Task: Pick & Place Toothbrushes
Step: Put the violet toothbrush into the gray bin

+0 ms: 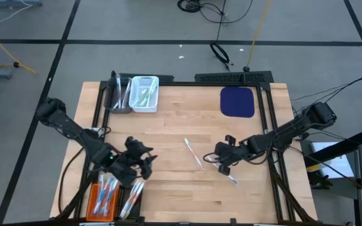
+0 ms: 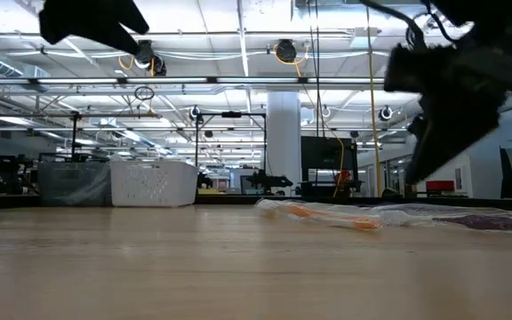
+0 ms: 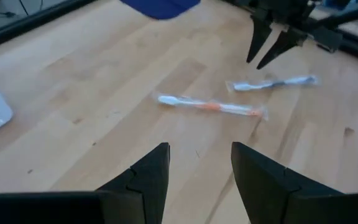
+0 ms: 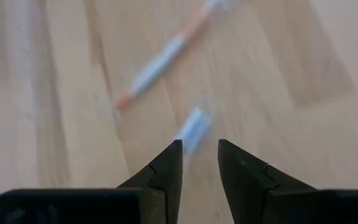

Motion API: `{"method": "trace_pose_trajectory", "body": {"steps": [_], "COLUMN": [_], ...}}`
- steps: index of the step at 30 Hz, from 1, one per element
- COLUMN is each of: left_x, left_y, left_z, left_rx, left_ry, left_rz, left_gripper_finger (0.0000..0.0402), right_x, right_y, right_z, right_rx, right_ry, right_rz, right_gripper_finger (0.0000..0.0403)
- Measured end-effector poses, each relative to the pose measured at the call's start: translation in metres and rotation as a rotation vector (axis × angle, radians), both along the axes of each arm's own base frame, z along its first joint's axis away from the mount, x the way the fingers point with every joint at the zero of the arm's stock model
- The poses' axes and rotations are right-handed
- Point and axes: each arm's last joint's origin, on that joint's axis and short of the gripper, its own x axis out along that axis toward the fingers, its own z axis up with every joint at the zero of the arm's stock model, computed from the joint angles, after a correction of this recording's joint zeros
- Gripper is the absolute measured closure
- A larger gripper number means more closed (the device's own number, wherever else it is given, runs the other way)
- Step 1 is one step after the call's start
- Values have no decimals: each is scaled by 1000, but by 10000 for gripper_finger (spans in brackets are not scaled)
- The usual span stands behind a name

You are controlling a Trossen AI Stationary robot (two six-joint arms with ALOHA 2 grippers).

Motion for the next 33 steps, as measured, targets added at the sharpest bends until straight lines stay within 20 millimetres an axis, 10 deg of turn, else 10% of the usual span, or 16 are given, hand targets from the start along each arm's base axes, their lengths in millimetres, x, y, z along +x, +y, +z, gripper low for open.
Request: {"method": "trace_pose_trajectory", "body": {"steps": [33], "left_x": [28], "left_y": [8], "left_z": [-27], "left_rx": [-32], "left_ry": [115], "left_rz": [8], "left_gripper_finger": [227], "right_x": [-17], "right_y": [21], "right_z": [-51], "right_rx": [54], "right_ry": [11], "right_rz": [19], "right_gripper_finger": [310]}}
